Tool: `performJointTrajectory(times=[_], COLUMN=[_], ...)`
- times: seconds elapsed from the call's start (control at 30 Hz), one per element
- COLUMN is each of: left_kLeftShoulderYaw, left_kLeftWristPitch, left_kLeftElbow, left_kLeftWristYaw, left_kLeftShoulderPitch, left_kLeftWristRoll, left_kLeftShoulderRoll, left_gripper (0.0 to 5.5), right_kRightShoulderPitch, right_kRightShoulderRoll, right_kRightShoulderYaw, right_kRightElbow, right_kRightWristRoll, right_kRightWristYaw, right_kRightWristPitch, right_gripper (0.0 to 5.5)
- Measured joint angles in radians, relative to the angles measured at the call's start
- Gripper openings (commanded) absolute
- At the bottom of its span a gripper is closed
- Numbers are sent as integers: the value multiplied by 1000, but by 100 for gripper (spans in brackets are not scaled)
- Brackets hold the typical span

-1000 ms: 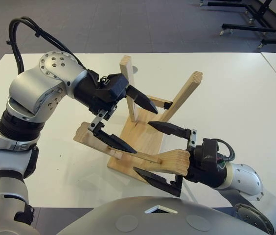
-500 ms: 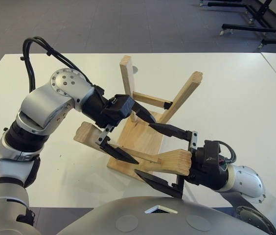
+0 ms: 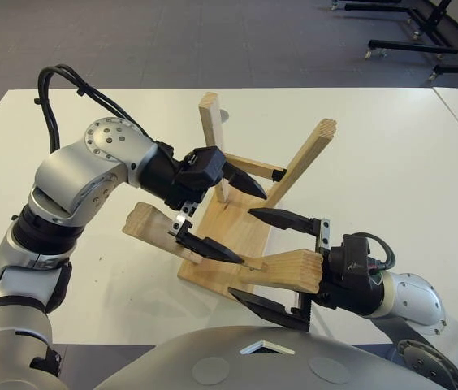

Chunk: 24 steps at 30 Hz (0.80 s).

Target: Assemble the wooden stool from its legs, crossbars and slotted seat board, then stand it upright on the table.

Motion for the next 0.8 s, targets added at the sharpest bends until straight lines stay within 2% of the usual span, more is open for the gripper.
performJointTrajectory(times=[0.8], left_kLeftShoulderYaw=[-17], left_kLeftWristPitch=[-30], left_kLeftElbow=[0], left_kLeftWristYaw=[54], left_kLeftShoulderPitch=[33], left_kLeftWristRoll=[56], left_kLeftShoulderRoll=[-4], left_gripper=[540], right_kRightShoulderPitch=[-24], right_kRightShoulderRoll=[-13], right_kRightShoulderYaw=[-26], right_kRightElbow=[9], right_kRightWristRoll=[37], right_kRightWristYaw=[9], right_kRightWristPitch=[5], right_gripper=[537])
